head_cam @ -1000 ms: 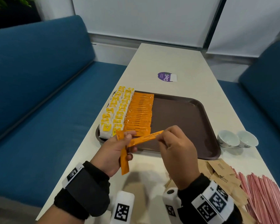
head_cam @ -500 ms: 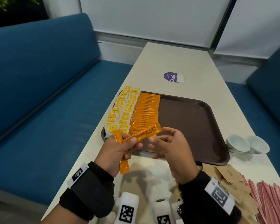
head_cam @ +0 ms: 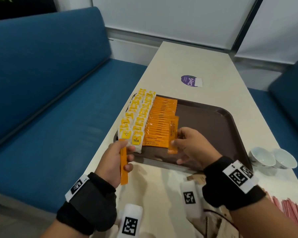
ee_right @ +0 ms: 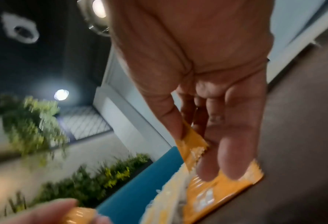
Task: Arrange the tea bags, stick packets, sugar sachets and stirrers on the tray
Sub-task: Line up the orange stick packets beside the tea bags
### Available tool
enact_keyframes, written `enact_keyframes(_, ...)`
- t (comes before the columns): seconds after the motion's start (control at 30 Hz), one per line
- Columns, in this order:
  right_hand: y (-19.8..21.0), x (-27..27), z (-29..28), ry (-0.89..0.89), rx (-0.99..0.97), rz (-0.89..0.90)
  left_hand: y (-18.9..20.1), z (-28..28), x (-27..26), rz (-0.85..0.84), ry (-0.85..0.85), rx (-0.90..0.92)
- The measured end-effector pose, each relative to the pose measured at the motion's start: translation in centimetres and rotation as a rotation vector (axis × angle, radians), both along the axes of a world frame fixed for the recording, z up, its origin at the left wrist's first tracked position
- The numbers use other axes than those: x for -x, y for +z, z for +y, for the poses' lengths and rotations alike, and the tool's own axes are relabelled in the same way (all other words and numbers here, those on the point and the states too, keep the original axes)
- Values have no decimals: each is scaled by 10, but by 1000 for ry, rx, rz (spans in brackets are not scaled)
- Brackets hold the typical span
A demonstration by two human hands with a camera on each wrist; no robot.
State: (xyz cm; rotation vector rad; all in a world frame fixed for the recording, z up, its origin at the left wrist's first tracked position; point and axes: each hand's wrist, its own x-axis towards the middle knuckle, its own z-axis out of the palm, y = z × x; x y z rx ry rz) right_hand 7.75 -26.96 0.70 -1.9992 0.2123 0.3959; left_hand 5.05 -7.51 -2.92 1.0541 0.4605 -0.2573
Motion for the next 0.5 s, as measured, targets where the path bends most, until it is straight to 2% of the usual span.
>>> enact_keyframes(0.1,-8,-14,-5,125,263,-1,-2,6,0,0,28,26)
enact_keyframes(0.17,-17,-20,-2,184,340,-14,-5,8,1,-13,20,-9)
enact_keyframes(0.3,-32,-29,5,222,400,7,-10,8,-2,-58,-15,-92)
enact_keyframes(0.5,-35,-43,16,148,432,72,-16,11,-1,-87,-45,-254)
